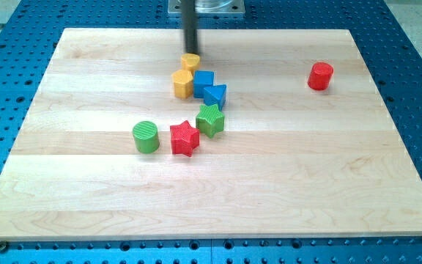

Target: Push the heart into the hexagon

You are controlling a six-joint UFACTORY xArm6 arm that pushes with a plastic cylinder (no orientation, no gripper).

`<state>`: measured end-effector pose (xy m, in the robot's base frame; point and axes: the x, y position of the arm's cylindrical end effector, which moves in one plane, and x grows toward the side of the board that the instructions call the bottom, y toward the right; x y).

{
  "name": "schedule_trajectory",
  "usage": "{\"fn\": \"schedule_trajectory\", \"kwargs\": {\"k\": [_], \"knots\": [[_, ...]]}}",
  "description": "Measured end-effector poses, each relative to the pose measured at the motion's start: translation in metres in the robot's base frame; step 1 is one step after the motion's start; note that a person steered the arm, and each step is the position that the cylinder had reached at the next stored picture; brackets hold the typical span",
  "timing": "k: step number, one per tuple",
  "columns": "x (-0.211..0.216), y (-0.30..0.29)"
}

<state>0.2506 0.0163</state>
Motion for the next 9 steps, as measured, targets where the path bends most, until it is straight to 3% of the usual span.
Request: {"fn": "schedule_trajectory", "kwargs": {"k": [1,3,5,6,7,8,9], "knots": [[0.035,0.022],[0.066,-0.079],[0.056,-0.139],[0.097,-0.155],[0.119,-0.128],[0.141,-0.172],[0.154,-0.145]]}}
